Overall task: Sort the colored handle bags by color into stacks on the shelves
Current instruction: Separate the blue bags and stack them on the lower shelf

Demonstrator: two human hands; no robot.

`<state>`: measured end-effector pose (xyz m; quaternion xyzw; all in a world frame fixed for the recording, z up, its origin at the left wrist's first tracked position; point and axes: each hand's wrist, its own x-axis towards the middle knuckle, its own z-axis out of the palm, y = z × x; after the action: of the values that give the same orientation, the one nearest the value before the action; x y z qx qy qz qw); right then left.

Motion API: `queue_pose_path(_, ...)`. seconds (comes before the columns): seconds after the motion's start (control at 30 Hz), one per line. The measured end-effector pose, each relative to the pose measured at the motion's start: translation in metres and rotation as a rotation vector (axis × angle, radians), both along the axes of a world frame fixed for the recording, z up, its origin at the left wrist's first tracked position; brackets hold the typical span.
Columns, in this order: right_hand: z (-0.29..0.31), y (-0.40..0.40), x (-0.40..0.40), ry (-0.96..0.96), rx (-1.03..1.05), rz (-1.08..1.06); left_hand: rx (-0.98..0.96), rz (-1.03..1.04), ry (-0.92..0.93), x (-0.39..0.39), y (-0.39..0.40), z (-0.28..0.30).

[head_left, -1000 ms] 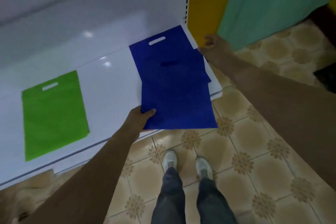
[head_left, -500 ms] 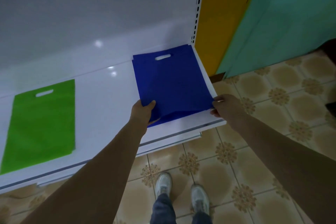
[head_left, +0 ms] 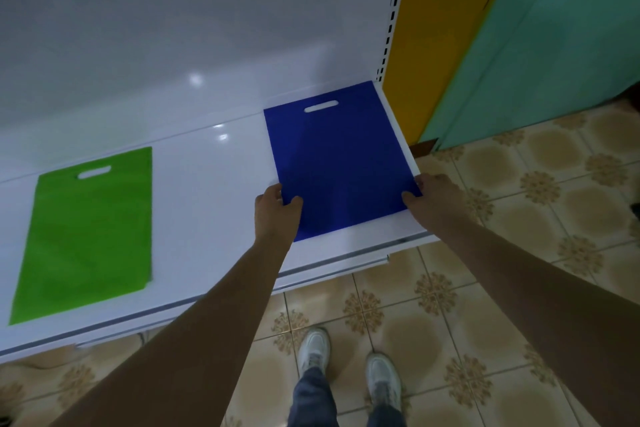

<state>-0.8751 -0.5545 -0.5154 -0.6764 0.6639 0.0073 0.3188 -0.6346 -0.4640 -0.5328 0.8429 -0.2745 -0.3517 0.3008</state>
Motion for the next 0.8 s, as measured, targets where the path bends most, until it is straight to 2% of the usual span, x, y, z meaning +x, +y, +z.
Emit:
queue_pose_path(0.23, 0.019, 0.007, 0.000, 0.035, 0.022, 0.081, 0.092, -0.065, -0.024, 0.000, 0.008, 0.022)
queue_pose_path(0.43, 0.066, 0.023, 0.023, -0.067, -0.026, 0.099, 0.053, -0.177, -0.174, -0.018, 0.055, 0.071)
queue_pose_path(0.6, 0.137, 0.040, 0.086, -0.106, -0.169, 0.267, 0.010, -0.160, -0.250, -0.015, 0.123, 0.122)
queue_pose_path(0.8, 0.216, 0.120, 0.189, -0.248, -0.242, 0.565, -0.028, -0.057, -0.333, 0.013, 0.222, 0.178)
